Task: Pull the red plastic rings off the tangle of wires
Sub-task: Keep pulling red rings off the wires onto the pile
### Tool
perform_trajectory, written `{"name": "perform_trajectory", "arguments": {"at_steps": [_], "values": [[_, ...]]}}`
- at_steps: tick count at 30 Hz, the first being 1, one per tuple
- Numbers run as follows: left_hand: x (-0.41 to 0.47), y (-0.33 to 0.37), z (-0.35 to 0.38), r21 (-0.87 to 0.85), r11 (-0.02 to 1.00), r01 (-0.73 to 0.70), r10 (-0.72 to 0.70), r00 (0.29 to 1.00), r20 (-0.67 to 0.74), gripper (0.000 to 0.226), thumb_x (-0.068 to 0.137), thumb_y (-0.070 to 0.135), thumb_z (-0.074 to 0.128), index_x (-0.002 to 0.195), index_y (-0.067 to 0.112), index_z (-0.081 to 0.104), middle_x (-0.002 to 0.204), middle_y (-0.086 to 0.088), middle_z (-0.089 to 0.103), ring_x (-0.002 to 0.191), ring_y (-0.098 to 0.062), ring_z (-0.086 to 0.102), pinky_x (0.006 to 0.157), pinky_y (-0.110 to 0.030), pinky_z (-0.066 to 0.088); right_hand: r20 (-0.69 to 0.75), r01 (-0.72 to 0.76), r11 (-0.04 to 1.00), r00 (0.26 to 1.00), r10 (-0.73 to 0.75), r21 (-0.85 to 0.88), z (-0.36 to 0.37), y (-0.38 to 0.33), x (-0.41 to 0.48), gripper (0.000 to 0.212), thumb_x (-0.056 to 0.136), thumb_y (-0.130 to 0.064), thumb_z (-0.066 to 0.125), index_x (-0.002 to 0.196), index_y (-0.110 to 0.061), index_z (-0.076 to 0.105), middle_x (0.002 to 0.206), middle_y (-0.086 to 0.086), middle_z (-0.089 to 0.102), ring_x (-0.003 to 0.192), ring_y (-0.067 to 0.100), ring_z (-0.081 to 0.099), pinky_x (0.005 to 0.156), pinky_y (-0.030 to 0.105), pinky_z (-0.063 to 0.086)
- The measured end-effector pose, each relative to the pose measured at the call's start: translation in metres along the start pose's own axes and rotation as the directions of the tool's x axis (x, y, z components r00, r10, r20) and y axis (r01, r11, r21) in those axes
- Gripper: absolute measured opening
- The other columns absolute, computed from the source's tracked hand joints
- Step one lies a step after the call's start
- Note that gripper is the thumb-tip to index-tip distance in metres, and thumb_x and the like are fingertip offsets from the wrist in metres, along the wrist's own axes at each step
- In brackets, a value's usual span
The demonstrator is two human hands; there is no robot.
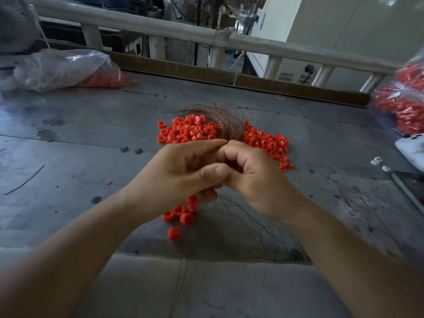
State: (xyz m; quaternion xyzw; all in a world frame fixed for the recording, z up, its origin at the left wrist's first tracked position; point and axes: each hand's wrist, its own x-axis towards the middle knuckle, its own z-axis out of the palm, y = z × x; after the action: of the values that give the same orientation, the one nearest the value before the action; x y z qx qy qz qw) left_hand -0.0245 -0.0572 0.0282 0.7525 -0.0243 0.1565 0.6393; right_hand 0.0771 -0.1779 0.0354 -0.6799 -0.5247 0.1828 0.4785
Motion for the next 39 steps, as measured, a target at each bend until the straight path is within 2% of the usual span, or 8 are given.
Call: {"name": "perform_trajectory", "arguments": {"at_steps": [4,11,18,21,24,28,34,39], "values": [[0.0,-0.003,0.005,0.043,0.999,0.009,-0.009,1.0,-0.018,0.044,0.071,0.036,0.059,0.115,0.035,0.052,0.084,-0.01,0.069,0.064,-0.02,0.068,0.058,-0.027,0.056,0.026,-0.007,0.999,1.0,0.008,-0.034,0.002,0.001,0.0,0.024,0.085,-0.002,0.058,0.074,-0.023,0.056,0.083,-0.006,0.052,0.078,0.014,0.058,0.072,0.032,0.053],[-0.001,-0.003,0.01,-0.068,0.998,-0.011,0.006,0.996,-0.084,0.056,0.07,0.03,0.063,0.124,0.027,0.046,0.069,-0.006,0.068,0.057,-0.019,0.066,0.053,-0.024,0.053,-0.029,0.027,1.0,0.999,-0.027,-0.013,0.001,-0.003,-0.001,0.024,0.083,0.001,0.058,0.072,-0.021,0.055,0.076,-0.002,0.056,0.064,0.01,0.059,0.061,0.027,0.049],[0.002,0.0,0.005,-0.219,0.964,0.153,-0.17,0.984,-0.061,0.06,0.06,0.035,0.064,0.118,0.02,0.054,0.074,-0.013,0.071,0.063,-0.024,0.069,0.054,-0.025,0.055,-0.066,-0.002,0.997,0.998,-0.004,-0.078,-0.001,-0.002,0.0,0.008,0.076,-0.03,0.065,0.075,-0.023,0.063,0.075,-0.007,0.053,0.068,0.002,0.052,0.062,0.015,0.045],[0.004,0.0,0.0,-0.221,0.958,0.181,-0.204,0.976,-0.083,0.043,0.062,0.024,0.065,0.104,0.017,0.064,0.073,-0.012,0.071,0.063,-0.022,0.069,0.054,-0.026,0.056,-0.085,0.014,0.996,0.996,-0.022,-0.084,-0.002,0.0,0.001,0.02,0.069,-0.019,0.075,0.081,-0.029,0.062,0.078,-0.008,0.055,0.068,0.001,0.052,0.064,0.011,0.043],[0.007,-0.002,-0.003,-0.27,0.951,0.148,-0.198,0.966,-0.167,0.024,0.065,0.021,0.061,0.086,0.02,0.072,0.074,-0.01,0.072,0.061,-0.019,0.068,0.052,-0.025,0.055,-0.071,-0.045,0.999,0.997,0.043,-0.026,-0.004,0.002,0.002,0.033,0.063,-0.033,0.072,0.092,-0.035,0.058,0.082,-0.008,0.06,0.071,0.003,0.057,0.067,0.016,0.049],[0.007,-0.003,-0.007,-0.32,0.945,0.072,-0.15,0.963,-0.225,0.019,0.07,0.023,0.058,0.079,0.018,0.074,0.077,-0.01,0.073,0.068,-0.02,0.07,0.052,-0.022,0.053,-0.076,-0.082,0.996,0.994,0.081,-0.015,-0.011,0.002,0.003,0.016,0.074,-0.02,0.069,0.084,-0.032,0.061,0.07,-0.011,0.064,0.067,0.0,0.06,0.063,0.016,0.049],[0.008,-0.001,-0.009,-0.228,0.972,0.064,-0.133,0.944,-0.301,0.02,0.053,0.035,0.07,0.063,0.018,0.067,0.07,-0.009,0.071,0.059,-0.017,0.068,0.048,-0.02,0.051,-0.077,-0.097,0.966,0.994,0.08,-0.241,-0.02,0.003,0.002,0.023,0.084,-0.015,0.063,0.068,-0.031,0.057,0.058,-0.016,0.056,0.055,-0.004,0.05,0.053,0.009,0.04],[0.008,0.002,-0.02,-0.221,0.964,0.145,-0.217,0.914,-0.343,0.018,0.054,0.018,0.069,0.069,0.009,0.064,0.062,-0.008,0.068,0.05,-0.013,0.062,0.044,-0.018,0.049,-0.06,-0.122,0.927,0.992,0.108,-0.354,-0.027,0.004,0.002,0.023,0.085,-0.017,0.062,0.068,-0.031,0.055,0.069,-0.01,0.058,0.067,0.004,0.053,0.059,0.013,0.042]]}}
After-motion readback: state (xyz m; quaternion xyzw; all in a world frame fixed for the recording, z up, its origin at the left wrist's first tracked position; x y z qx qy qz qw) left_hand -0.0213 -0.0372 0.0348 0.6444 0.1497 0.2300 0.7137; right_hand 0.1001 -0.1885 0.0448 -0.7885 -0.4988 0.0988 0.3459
